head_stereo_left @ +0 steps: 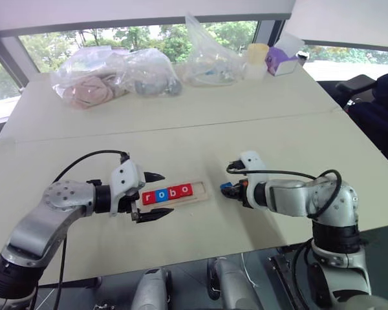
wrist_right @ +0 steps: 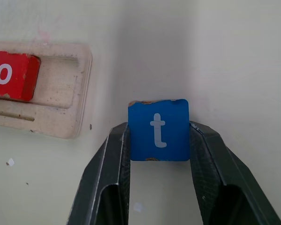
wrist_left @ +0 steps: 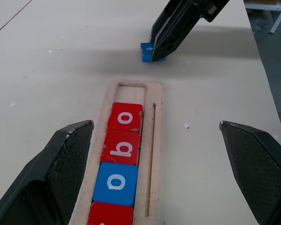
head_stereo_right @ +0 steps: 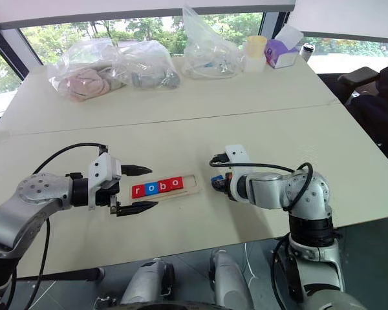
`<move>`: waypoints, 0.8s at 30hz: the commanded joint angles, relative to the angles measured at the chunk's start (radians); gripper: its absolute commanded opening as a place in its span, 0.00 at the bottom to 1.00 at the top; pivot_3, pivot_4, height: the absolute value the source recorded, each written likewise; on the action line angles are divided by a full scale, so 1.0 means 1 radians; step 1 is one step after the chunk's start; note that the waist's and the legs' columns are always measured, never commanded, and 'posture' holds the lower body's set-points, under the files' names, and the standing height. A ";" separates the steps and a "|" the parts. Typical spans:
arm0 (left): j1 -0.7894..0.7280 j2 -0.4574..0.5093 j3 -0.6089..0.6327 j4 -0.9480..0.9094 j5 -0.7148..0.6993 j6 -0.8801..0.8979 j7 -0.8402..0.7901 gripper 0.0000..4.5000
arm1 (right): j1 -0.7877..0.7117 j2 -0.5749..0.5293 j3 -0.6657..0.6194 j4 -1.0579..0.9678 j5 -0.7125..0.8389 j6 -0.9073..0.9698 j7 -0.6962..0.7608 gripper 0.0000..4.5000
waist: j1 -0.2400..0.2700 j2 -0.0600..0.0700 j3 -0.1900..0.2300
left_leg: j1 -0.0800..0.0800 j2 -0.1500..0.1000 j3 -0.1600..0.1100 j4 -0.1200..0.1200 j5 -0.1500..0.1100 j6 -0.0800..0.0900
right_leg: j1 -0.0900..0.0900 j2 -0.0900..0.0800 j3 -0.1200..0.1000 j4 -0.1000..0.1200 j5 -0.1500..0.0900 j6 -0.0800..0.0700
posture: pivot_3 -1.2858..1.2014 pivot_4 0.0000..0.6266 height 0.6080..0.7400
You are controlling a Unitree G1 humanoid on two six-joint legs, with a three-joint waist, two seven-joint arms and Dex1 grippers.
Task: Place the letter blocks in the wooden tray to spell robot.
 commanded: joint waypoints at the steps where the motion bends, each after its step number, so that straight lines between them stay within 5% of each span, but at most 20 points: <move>1: -0.002 0.002 0.010 -0.024 -0.008 0.000 0.002 1.00 | -0.016 -0.080 0.092 0.027 0.198 -0.084 -0.174 0.25 | 0.002 0.000 0.000 | 0.000 0.000 0.000 0.000 0.000 0.000 | 0.000 0.000 0.000 0.000 0.000 0.000 | 0.52 0.24 1.00; 9: 0.004 -0.002 0.010 -0.042 -0.012 0.012 0.013 1.00 | -0.040 -0.312 0.306 0.014 0.493 -0.375 -0.412 0.25 | 0.022 0.002 0.002 | -0.001 -0.001 0.001 0.000 0.000 0.000 | 0.000 -0.001 0.001 -0.002 -0.001 0.002 | 0.52 0.24 1.00; 24: -0.011 -0.012 -0.002 -0.046 -0.012 0.024 0.022 1.00 | -0.099 -0.320 0.380 0.025 0.494 -0.494 -0.437 0.25 | 0.027 0.003 0.002 | -0.001 0.000 0.001 0.001 0.000 0.000 | 0.000 0.000 0.001 -0.002 -0.001 0.002 | 0.52 0.24 1.00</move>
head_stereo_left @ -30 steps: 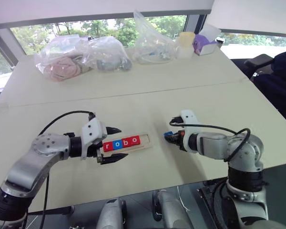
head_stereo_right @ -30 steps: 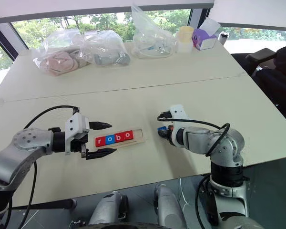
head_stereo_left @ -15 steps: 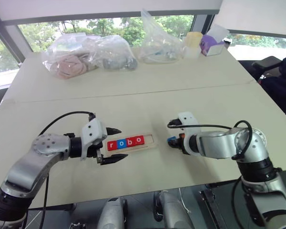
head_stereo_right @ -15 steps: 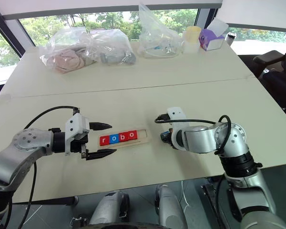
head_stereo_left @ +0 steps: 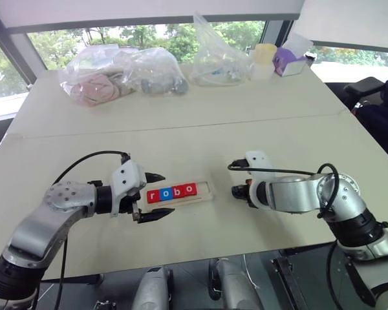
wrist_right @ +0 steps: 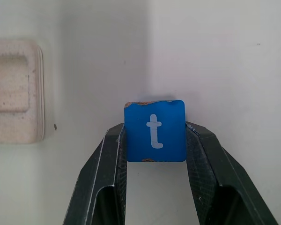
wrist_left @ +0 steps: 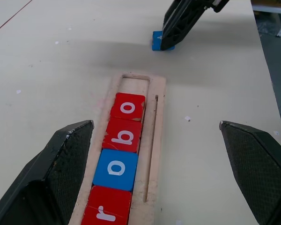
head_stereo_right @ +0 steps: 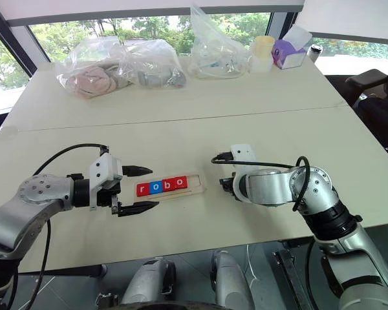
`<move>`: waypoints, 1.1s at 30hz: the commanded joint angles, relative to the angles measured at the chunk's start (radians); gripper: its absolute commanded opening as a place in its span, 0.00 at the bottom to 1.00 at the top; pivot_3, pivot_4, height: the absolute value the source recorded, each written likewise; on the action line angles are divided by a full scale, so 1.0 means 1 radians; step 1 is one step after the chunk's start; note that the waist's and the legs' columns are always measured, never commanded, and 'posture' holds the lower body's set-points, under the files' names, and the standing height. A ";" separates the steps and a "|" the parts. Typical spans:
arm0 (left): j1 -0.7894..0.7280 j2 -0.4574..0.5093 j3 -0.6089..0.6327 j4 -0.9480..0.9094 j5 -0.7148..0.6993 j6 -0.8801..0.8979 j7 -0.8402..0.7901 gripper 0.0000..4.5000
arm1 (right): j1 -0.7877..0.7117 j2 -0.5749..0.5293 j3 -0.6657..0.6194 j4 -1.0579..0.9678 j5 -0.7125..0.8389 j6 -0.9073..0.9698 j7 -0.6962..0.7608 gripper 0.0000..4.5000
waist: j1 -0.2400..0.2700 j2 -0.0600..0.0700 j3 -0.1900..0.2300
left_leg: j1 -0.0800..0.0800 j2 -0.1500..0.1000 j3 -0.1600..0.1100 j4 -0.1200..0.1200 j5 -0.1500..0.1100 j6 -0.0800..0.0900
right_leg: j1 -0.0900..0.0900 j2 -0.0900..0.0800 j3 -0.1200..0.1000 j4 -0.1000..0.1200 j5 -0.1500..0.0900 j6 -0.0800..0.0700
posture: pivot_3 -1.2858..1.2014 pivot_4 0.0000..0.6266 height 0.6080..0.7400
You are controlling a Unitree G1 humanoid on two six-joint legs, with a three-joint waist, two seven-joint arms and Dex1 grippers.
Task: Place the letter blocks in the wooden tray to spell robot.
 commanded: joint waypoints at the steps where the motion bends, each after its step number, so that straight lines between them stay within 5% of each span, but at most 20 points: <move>1: -0.012 -0.001 0.000 -0.033 -0.009 0.001 0.001 1.00 | -0.036 0.003 0.003 0.004 0.013 -0.019 -0.012 0.25 | 0.000 0.000 0.000 | 0.000 0.000 0.000 0.000 0.000 0.000 | 0.000 0.000 0.000 0.000 0.000 0.000 | 0.52 0.24 1.00; 6: -0.013 -0.001 -0.002 -0.034 -0.006 0.002 0.004 1.00 | -0.059 0.019 0.014 0.015 0.013 -0.015 -0.010 0.25 | 0.001 0.001 0.000 | -0.001 0.000 0.000 0.000 0.000 0.000 | -0.001 0.000 0.000 0.000 0.001 -0.002 | 0.52 0.24 1.00; 7: -0.013 -0.002 -0.001 -0.035 -0.007 0.002 0.005 1.00 | -0.058 0.020 0.015 0.013 0.013 -0.013 -0.008 0.48 | 0.001 0.000 0.000 | -0.001 0.000 0.000 0.000 0.000 0.000 | -0.001 0.000 0.000 0.000 0.001 -0.002 | 0.52 0.24 1.00; 12: -0.007 -0.002 0.001 -0.040 -0.008 0.003 0.010 1.00 | -0.051 0.023 0.015 0.009 0.013 -0.006 0.010 0.99 | 0.001 0.001 0.000 | -0.001 0.000 0.000 0.000 0.000 0.000 | -0.001 0.000 0.000 0.000 0.001 -0.002 | 0.52 0.24 1.00; 20: -0.009 -0.005 0.001 -0.037 -0.007 0.003 0.013 1.00 | -0.133 -0.052 0.006 0.012 -0.013 0.057 0.138 0.99 | 0.001 0.003 0.003 | -0.001 0.000 0.000 0.000 0.000 0.000 | -0.001 0.000 0.000 0.000 0.001 -0.001 | 0.52 0.24 1.00; 24: -0.010 -0.004 0.002 -0.025 -0.003 -0.009 0.005 1.00 | -0.261 -0.123 -0.015 0.038 -0.224 0.179 0.517 0.99 | 0.002 0.007 0.005 | -0.002 0.000 0.001 0.001 0.000 0.000 | -0.001 0.000 0.001 0.000 0.000 0.000 | 0.52 0.24 1.00; 26: -0.017 -0.005 -0.001 -0.016 0.000 -0.014 0.001 1.00 | -0.310 -0.223 0.048 -0.007 -0.479 0.145 0.894 0.99 | 0.003 0.008 0.006 | -0.002 0.000 0.001 0.001 0.000 0.001 | -0.001 0.001 0.000 0.000 0.000 0.000 | 0.52 0.24 1.00; 28: -0.026 -0.005 -0.002 -0.006 0.002 -0.018 -0.003 1.00 | -0.320 -0.352 0.166 -0.038 -0.778 0.000 1.295 0.99 | 0.014 0.010 0.007 | -0.003 0.000 0.000 0.001 -0.001 0.002 | -0.003 0.001 -0.001 0.000 0.000 0.000 | 0.52 0.24 1.00; 31: -0.025 0.001 0.008 0.007 0.002 -0.029 -0.018 1.00 | -0.290 -0.419 0.261 0.006 -1.078 -0.239 1.658 0.99 | 0.019 0.010 0.007 | -0.006 -0.001 0.001 0.001 -0.002 0.003 | -0.006 0.001 -0.001 -0.001 -0.001 0.001 | 0.52 0.24 1.00; 33: -0.022 0.007 0.018 0.009 -0.001 -0.030 -0.025 1.00 | -0.202 -0.460 0.284 0.069 -1.328 -0.665 1.968 0.99 | 0.020 0.010 0.007 | -0.008 -0.001 0.001 0.002 -0.002 0.003 | -0.007 0.001 -0.001 -0.001 -0.001 0.001 | 0.52 0.24 1.00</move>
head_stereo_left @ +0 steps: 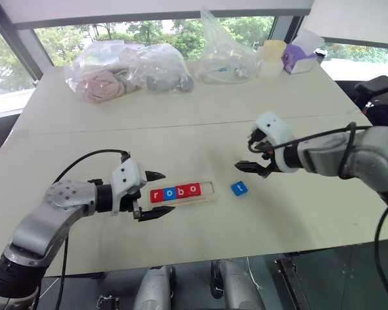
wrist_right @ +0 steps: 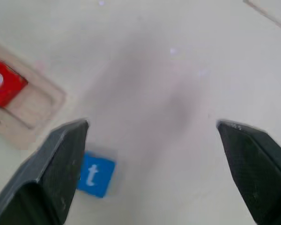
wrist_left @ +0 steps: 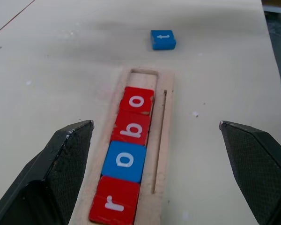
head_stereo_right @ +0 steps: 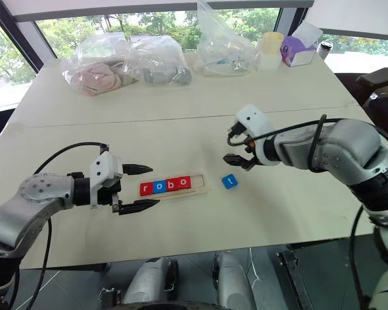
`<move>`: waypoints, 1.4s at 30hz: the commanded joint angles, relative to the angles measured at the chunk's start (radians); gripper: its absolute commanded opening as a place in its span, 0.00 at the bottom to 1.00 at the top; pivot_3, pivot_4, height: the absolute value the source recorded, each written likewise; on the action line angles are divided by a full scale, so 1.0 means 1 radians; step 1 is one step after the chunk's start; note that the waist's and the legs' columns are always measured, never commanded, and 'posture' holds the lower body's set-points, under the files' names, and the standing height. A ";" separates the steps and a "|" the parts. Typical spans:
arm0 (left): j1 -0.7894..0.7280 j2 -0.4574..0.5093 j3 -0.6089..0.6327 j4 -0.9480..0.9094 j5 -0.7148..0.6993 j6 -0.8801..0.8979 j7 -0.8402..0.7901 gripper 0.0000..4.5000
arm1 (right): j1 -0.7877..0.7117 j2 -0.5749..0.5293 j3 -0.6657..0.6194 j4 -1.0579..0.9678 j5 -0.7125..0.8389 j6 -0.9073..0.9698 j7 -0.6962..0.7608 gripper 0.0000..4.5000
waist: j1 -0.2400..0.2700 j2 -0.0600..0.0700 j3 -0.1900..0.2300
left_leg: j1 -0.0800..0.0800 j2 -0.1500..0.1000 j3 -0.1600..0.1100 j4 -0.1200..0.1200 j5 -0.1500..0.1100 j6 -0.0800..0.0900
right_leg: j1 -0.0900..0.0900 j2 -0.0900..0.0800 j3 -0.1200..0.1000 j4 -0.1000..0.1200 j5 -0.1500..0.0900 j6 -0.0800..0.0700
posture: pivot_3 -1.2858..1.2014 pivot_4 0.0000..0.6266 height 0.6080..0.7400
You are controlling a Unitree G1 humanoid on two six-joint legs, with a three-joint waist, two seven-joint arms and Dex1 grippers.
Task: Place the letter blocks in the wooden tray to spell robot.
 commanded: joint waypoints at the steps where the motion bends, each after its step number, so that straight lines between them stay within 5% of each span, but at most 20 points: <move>1: -0.005 0.017 0.030 -0.006 -0.009 -0.022 -0.021 1.00 | 0.102 -0.037 0.020 0.088 -0.371 -0.592 0.470 0.99 | 0.001 0.001 0.001 | -0.001 -0.001 0.000 0.001 0.000 0.000 | 0.000 0.000 0.000 0.000 0.000 0.000 | 0.52 0.24 1.00; 6: 0.023 0.052 0.096 -0.017 -0.037 0.001 -0.034 1.00 | 0.131 0.052 -0.004 0.384 -0.568 -0.911 0.782 0.99 | -0.001 0.000 0.001 | -0.001 -0.001 0.002 0.003 0.000 0.000 | 0.000 0.001 0.000 0.001 0.001 0.000 | 0.52 0.24 1.00; 10: 0.055 0.088 0.140 -0.013 -0.036 -0.008 -0.051 1.00 | 0.101 0.131 -0.054 0.494 -0.618 -0.957 0.910 0.99 | -0.002 0.000 0.002 | 0.003 -0.001 0.003 0.003 0.000 0.000 | 0.001 0.002 0.000 0.003 0.002 -0.002 | 0.52 0.24 1.00; 19: 0.112 0.122 0.192 -0.027 -0.048 -0.009 -0.078 1.00 | 0.106 0.286 -0.128 0.569 -0.699 -0.972 1.009 0.99 | 0.004 0.000 0.002 | 0.005 0.000 0.005 0.003 0.001 -0.001 | 0.003 0.003 0.000 0.004 0.005 -0.006 | 0.52 0.24 1.00; 36: 0.135 0.143 0.207 -0.031 -0.035 -0.022 -0.085 1.00 | 0.082 0.405 -0.167 0.753 -0.849 -1.086 1.052 0.99 | 0.004 0.000 0.002 | 0.010 0.000 0.006 0.003 0.001 -0.002 | 0.007 0.002 0.000 0.005 0.005 -0.006 | 0.52 0.24 1.00; 39: 0.135 0.140 0.205 -0.036 -0.034 -0.020 -0.080 1.00 | 0.062 0.422 -0.169 0.808 -0.878 -1.118 1.049 0.84 | 0.000 0.000 0.002 | 0.011 0.000 0.006 0.003 0.001 -0.002 | 0.008 0.002 0.000 0.005 0.005 -0.006 | 0.52 0.24 1.00; 42: 0.134 0.139 0.205 -0.039 -0.035 -0.018 -0.076 1.00 | 0.043 0.434 -0.174 0.848 -0.889 -1.135 1.056 0.50 | -0.002 0.000 0.001 | 0.011 0.000 0.006 0.003 0.002 -0.004 | 0.008 0.002 0.000 0.006 0.005 -0.007 | 0.52 0.24 1.00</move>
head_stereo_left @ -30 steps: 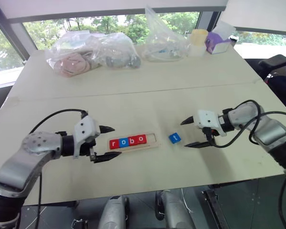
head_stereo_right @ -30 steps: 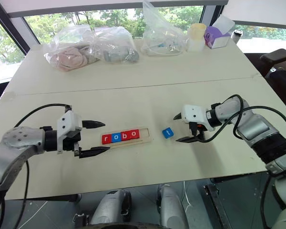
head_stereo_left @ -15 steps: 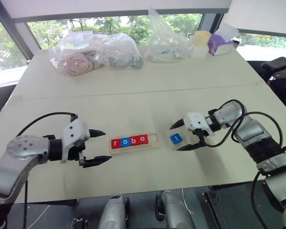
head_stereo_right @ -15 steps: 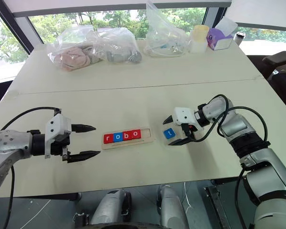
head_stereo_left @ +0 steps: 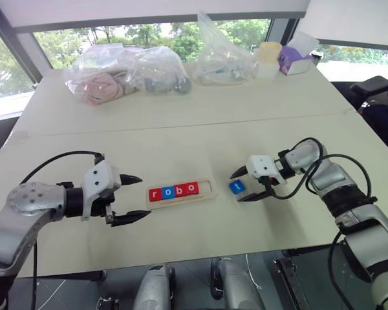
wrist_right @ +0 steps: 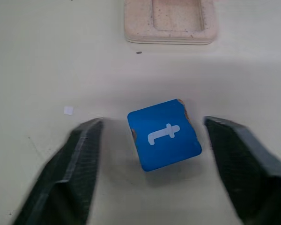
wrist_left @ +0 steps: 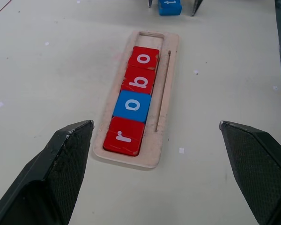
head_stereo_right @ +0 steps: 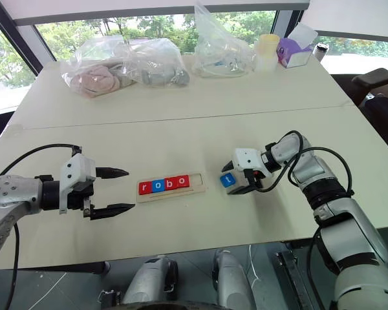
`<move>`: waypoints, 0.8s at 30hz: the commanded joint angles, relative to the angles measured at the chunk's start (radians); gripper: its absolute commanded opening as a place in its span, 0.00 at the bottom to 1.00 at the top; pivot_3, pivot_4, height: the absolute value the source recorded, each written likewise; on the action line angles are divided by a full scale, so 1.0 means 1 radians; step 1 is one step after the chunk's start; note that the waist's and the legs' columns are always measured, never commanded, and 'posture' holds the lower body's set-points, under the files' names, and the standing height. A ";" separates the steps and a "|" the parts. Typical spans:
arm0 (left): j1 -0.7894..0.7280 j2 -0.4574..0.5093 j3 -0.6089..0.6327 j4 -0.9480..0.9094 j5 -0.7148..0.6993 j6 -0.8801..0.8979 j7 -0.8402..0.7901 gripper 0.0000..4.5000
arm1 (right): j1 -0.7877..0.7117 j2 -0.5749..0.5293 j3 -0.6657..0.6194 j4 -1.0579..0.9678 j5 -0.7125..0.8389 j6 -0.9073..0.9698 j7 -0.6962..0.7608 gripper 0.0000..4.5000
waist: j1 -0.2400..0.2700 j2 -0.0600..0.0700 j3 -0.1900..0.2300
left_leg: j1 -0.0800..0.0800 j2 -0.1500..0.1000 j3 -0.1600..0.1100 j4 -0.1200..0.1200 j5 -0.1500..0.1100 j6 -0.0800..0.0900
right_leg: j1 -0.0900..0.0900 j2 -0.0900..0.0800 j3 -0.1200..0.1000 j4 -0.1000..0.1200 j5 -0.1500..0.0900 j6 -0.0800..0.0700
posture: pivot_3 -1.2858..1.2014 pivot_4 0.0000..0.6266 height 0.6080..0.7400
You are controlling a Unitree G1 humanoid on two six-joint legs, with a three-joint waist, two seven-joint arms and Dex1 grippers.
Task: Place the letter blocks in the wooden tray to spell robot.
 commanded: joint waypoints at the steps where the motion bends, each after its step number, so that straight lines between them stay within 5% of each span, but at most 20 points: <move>1: 0.000 0.008 0.026 -0.032 -0.005 -0.014 0.006 1.00 | -0.032 0.009 -0.035 0.043 -0.022 -0.021 0.001 0.38 | 0.000 0.000 0.000 | 0.000 0.000 0.000 0.000 0.000 -0.001 | 0.000 0.000 0.000 0.000 0.000 0.000 | 0.52 0.24 1.00; 2: 0.001 0.008 0.026 -0.032 -0.005 -0.014 0.008 1.00 | -0.035 0.012 -0.037 0.048 -0.023 -0.020 0.005 0.27 | 0.000 0.000 0.000 | 0.000 0.000 0.000 0.000 0.001 -0.001 | 0.000 0.000 0.000 0.000 0.000 0.000 | 0.52 0.24 1.00; 3: 0.002 0.007 0.026 -0.035 -0.006 -0.013 0.011 1.00 | -0.037 0.015 -0.040 0.051 -0.023 -0.018 0.010 0.26 | 0.000 0.000 0.000 | 0.000 0.000 0.000 0.000 0.001 -0.002 | 0.000 0.000 0.000 0.000 0.000 -0.001 | 0.52 0.24 1.00; 16: -0.007 -0.005 0.008 -0.037 -0.003 -0.014 0.031 1.00 | 0.006 0.089 -0.062 -0.365 0.056 0.391 -0.015 0.26 | 0.000 0.000 0.000 | 0.000 0.001 -0.001 0.000 0.002 -0.003 | -0.001 0.001 0.000 0.004 0.001 0.000 | 0.52 0.24 1.00; 24: -0.012 -0.012 0.001 -0.043 -0.002 -0.013 0.041 1.00 | 0.010 0.140 -0.019 -0.350 -0.011 0.419 -0.084 0.26 | 0.005 0.000 0.000 | 0.000 0.000 0.000 0.000 0.002 -0.004 | -0.001 0.000 0.000 0.004 0.001 -0.001 | 0.52 0.24 1.00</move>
